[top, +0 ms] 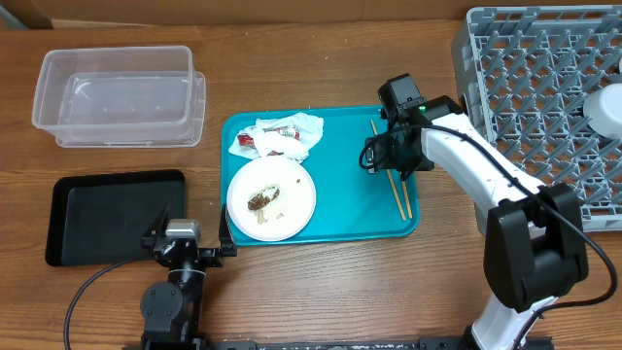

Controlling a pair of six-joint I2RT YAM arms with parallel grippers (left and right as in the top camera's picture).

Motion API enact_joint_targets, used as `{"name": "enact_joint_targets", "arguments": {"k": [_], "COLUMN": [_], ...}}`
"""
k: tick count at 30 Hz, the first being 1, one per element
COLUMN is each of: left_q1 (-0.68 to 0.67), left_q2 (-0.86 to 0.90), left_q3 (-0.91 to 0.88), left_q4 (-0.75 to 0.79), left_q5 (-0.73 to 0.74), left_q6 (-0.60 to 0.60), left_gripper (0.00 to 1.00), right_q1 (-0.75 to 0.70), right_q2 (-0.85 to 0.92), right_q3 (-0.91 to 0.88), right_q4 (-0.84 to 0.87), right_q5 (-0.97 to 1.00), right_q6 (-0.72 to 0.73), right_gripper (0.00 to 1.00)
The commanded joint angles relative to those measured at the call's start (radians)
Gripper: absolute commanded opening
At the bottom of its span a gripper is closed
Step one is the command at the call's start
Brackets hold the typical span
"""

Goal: Sort waste into correct bins and load items into the dishwasher
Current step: 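Reach the right gripper to the teal tray and grasp one chopstick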

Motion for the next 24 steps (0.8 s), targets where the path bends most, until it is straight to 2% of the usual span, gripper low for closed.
{"name": "enact_joint_targets", "arguments": {"k": [1, 5, 13, 15, 18, 24], "left_q1": [0.005, 0.005, 0.005, 0.005, 0.005, 0.005], "left_q2": [-0.01, -0.01, -0.01, -0.011, -0.011, -0.01], "left_q3": [-0.004, -0.004, -0.004, -0.004, -0.004, -0.004], "left_q4": [0.002, 0.002, 0.002, 0.002, 0.002, 0.002], "left_q5": [0.008, 0.008, 0.008, 0.008, 0.008, 0.008], "left_q6": [-0.006, -0.006, -0.006, -0.006, -0.006, -0.006], "left_gripper": [1.0, 1.0, 1.0, 1.0, 1.0, 1.0], "right_q1": [0.0, 0.001, 0.054, 0.057, 0.058, 0.058], "right_q2": [0.02, 0.042, 0.068, 0.084, 0.105, 0.12], "right_q3": [0.002, 0.002, 0.002, 0.002, 0.002, 0.002], "right_q4": [0.0, 0.023, 0.084, 0.092, 0.093, 0.095], "right_q5": [0.029, 0.0, 0.068, 0.067, 0.067, 0.076], "right_q6": [-0.039, -0.047, -0.061, -0.061, -0.06, -0.061], "right_gripper": [0.82, 0.7, 0.69, 0.64, 0.51, 0.5]}}
